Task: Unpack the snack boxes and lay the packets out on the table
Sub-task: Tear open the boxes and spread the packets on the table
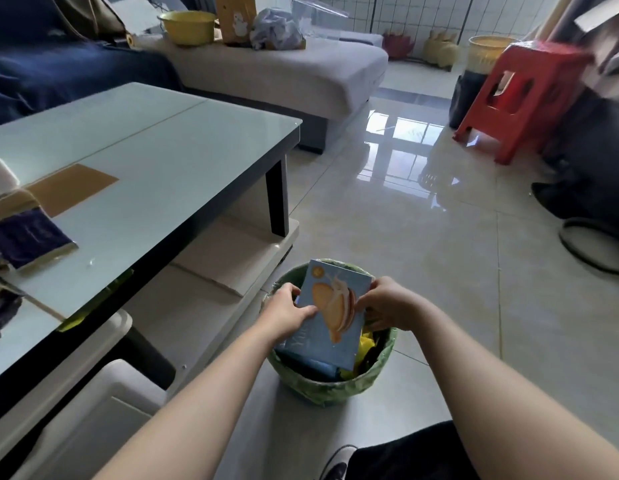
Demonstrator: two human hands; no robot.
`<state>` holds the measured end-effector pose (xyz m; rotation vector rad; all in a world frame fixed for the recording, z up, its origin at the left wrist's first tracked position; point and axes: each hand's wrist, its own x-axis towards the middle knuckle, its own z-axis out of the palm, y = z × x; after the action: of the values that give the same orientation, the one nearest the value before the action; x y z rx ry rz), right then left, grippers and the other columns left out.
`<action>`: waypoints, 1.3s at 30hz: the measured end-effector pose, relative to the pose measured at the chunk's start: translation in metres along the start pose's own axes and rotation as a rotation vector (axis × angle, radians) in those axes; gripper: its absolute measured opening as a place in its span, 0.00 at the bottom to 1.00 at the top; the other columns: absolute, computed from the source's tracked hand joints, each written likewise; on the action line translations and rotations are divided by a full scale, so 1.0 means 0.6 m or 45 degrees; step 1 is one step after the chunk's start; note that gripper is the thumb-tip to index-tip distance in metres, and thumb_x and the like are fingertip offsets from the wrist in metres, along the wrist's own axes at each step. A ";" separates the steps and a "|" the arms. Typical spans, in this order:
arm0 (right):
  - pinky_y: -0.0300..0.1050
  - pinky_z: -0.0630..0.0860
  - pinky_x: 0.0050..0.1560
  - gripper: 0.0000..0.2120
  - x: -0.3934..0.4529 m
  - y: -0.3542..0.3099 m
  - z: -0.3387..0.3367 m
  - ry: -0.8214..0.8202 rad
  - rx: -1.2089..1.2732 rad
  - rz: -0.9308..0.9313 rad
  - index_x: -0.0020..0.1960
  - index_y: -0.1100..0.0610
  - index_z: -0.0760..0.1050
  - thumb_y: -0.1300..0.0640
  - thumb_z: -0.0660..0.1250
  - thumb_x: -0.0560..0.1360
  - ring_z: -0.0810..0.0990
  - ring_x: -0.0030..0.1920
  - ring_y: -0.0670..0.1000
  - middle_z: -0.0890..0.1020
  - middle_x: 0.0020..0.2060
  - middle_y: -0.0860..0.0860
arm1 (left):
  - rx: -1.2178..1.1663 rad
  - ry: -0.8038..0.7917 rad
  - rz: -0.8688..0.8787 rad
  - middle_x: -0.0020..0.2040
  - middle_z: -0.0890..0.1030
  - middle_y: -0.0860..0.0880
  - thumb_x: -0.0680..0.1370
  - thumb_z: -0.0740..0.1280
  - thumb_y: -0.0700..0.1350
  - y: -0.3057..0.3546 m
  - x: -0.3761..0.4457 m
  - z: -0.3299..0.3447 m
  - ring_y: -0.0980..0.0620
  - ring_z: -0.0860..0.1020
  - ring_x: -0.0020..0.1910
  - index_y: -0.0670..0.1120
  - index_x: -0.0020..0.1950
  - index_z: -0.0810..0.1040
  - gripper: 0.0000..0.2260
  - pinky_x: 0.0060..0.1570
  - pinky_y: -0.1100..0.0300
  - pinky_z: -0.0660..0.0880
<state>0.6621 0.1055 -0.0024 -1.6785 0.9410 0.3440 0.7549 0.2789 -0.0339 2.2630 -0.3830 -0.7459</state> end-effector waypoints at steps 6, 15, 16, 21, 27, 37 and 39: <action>0.54 0.81 0.45 0.24 0.029 0.019 0.005 0.038 -0.163 0.071 0.63 0.60 0.70 0.69 0.71 0.69 0.79 0.57 0.60 0.79 0.56 0.60 | 0.320 0.027 0.009 0.63 0.74 0.44 0.76 0.69 0.53 -0.002 0.023 0.059 0.44 0.75 0.60 0.43 0.64 0.73 0.21 0.59 0.50 0.73; 0.47 0.75 0.57 0.35 0.023 -0.002 0.021 0.273 -0.717 0.009 0.73 0.67 0.58 0.57 0.71 0.74 0.75 0.63 0.59 0.72 0.65 0.62 | 0.375 0.059 0.042 0.63 0.75 0.45 0.76 0.71 0.50 -0.012 0.015 0.055 0.44 0.76 0.60 0.45 0.66 0.71 0.22 0.59 0.48 0.75; 0.46 0.76 0.52 0.30 0.019 -0.007 0.019 0.305 -0.747 -0.022 0.70 0.68 0.62 0.55 0.69 0.75 0.77 0.59 0.59 0.75 0.61 0.62 | 0.367 0.051 0.041 0.63 0.76 0.45 0.75 0.71 0.49 -0.013 0.011 0.046 0.45 0.76 0.60 0.45 0.65 0.71 0.21 0.59 0.49 0.75; 0.48 0.76 0.43 0.14 -0.017 -0.046 0.032 0.304 -0.840 -0.237 0.54 0.61 0.75 0.51 0.67 0.76 0.79 0.46 0.55 0.80 0.47 0.57 | 0.323 0.153 0.101 0.58 0.79 0.46 0.76 0.69 0.47 -0.010 -0.024 -0.036 0.47 0.78 0.56 0.47 0.66 0.73 0.19 0.57 0.50 0.77; 0.51 0.75 0.62 0.22 -0.087 -0.114 0.110 0.245 -0.894 -0.670 0.70 0.59 0.67 0.54 0.65 0.78 0.77 0.60 0.57 0.78 0.62 0.57 | 0.374 0.398 0.168 0.54 0.82 0.45 0.76 0.66 0.48 -0.014 -0.099 -0.175 0.44 0.80 0.54 0.48 0.61 0.77 0.14 0.55 0.50 0.77; 0.43 0.72 0.60 0.20 -0.225 -0.266 0.287 0.092 -0.965 -1.307 0.68 0.57 0.71 0.54 0.64 0.77 0.78 0.61 0.54 0.80 0.60 0.54 | 0.439 0.906 0.276 0.48 0.85 0.47 0.78 0.65 0.46 -0.064 -0.287 -0.386 0.48 0.83 0.47 0.47 0.55 0.80 0.08 0.47 0.52 0.81; 0.41 0.72 0.58 0.19 -0.249 -0.289 0.321 0.038 -0.993 -1.400 0.68 0.56 0.71 0.53 0.64 0.78 0.78 0.60 0.52 0.80 0.60 0.52 | 0.425 1.002 0.277 0.47 0.85 0.48 0.78 0.65 0.45 -0.078 -0.326 -0.425 0.49 0.83 0.45 0.47 0.55 0.80 0.08 0.47 0.55 0.80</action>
<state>0.7397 0.3515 0.1491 -2.6247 -0.2605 -0.0988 0.7590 0.5401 0.1588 2.5480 -0.3706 0.3613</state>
